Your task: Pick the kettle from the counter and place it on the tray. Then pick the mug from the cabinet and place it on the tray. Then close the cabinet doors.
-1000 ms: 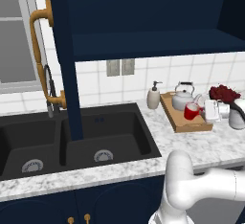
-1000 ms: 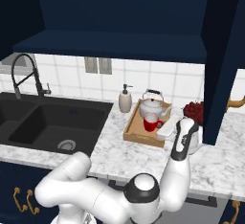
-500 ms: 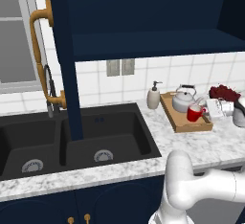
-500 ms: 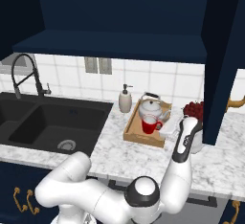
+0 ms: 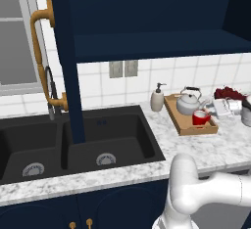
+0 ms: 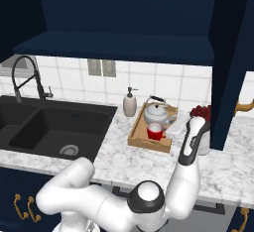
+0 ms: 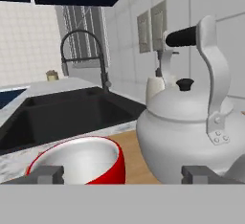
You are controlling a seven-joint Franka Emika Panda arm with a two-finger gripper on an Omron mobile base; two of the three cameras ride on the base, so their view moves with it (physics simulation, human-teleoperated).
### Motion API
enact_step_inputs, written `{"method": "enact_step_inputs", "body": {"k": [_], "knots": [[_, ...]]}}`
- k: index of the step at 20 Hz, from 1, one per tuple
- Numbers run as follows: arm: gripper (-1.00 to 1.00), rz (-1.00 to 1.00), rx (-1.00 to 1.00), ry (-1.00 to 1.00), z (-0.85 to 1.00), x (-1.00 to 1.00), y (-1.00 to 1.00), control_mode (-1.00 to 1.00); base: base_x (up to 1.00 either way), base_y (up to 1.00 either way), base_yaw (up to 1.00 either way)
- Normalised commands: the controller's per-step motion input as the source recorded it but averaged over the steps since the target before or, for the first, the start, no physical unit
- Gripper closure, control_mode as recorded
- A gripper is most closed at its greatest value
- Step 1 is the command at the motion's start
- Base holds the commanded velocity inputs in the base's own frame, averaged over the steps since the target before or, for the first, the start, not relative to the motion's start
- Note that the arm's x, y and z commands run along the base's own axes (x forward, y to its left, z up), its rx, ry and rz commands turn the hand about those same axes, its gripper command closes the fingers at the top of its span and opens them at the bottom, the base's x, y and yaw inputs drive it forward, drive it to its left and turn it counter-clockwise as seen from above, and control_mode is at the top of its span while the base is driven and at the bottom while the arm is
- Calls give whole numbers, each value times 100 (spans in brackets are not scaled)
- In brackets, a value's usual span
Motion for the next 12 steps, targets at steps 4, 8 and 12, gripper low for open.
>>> {"method": "enact_step_inputs", "body": {"k": [4, 8, 12], "knots": [[-100, -1, 0, 0, 21, -40, 0, -100, 0, 0, 0], [-100, -5, 1, -1, 54, -67, -2, -100, 0, 0, 0], [-100, -15, 0, -5, 57, -54, 10, -100, 0, 0, 0]]}}
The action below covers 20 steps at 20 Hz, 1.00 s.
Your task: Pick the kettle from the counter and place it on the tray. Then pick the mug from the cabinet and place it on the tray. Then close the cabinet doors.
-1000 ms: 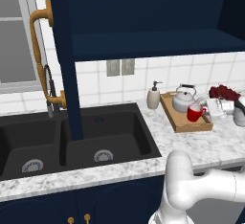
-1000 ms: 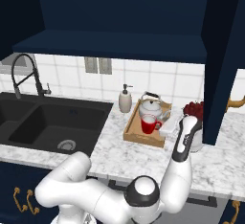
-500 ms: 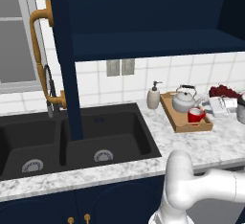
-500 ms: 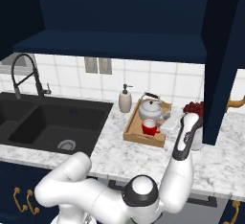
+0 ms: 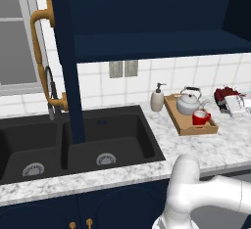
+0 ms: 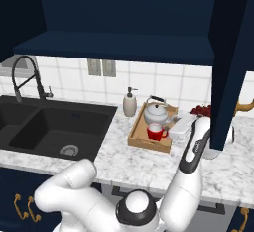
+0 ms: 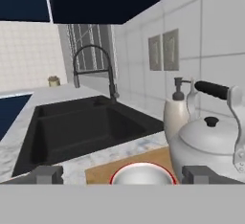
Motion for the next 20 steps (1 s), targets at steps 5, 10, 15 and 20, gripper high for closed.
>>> {"method": "enact_step_inputs", "body": {"k": [5, 10, 15, 20], "knots": [[-100, -14, 0, -15, 11, -48, 27, -100, 0, 0, 0], [-100, -15, 0, -26, 16, -35, 34, -100, 0, 0, 0], [-100, -7, 0, -6, 15, -21, 0, -100, 0, 0, 0], [-100, -3, 0, -2, 0, -12, 0, -100, 0, 0, 0]]}}
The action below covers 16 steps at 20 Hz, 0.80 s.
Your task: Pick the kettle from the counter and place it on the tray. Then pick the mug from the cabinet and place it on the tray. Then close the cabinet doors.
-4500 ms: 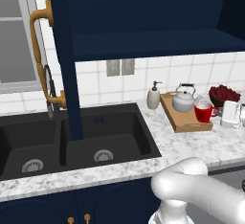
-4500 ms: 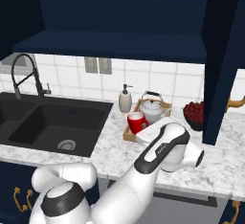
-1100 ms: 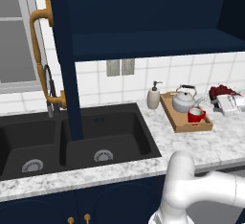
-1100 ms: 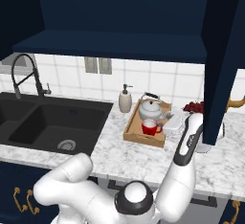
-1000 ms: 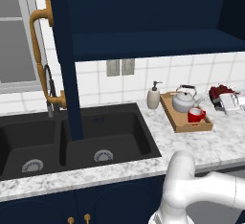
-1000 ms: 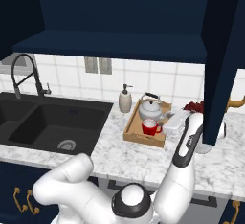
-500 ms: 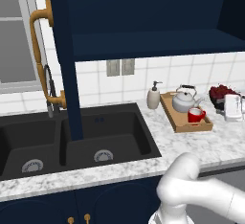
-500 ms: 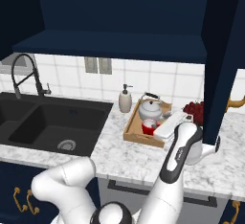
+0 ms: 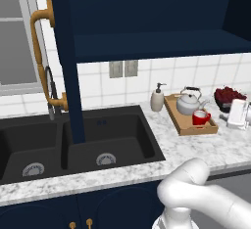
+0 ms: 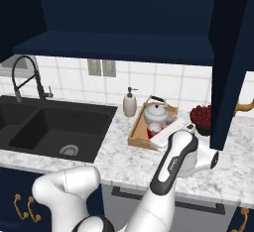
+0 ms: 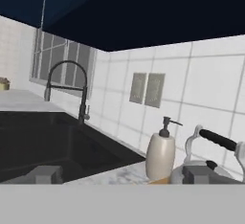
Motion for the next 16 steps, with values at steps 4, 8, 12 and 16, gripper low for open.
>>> {"method": "enact_step_inputs", "body": {"k": [4, 8, 12, 16], "knots": [[-100, -5, 0, -3, 1, -25, -20, -100, 0, 0, 0], [-100, 0, 1, -15, 13, -23, -45, -100, 0, 0, 0], [-100, 0, 1, -13, 4, -14, -28, -100, 0, 0, 0], [-100, 0, 0, -37, -22, -6, -9, -100, 0, 0, 0]]}}
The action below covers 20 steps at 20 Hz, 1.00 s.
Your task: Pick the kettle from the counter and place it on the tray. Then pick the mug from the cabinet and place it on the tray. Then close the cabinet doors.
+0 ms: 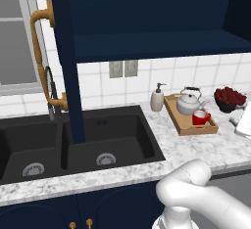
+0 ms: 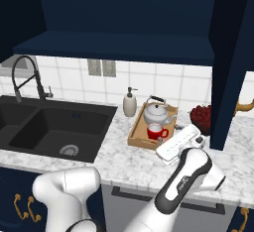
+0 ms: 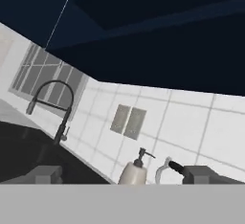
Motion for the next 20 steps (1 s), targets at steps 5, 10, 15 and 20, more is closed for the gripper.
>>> {"method": "enact_step_inputs", "body": {"k": [5, 10, 15, 20], "knots": [[-100, 0, 3, -36, -10, -13, -20, -100, 0, 0, 0], [-100, 0, 1, -22, 8, -34, -62, -100, 0, 0, 0], [-100, 0, 8, -14, 12, -22, -63, -100, 0, 0, 0], [-100, 0, 6, -4, 24, -19, -57, -100, 0, 0, 0]]}}
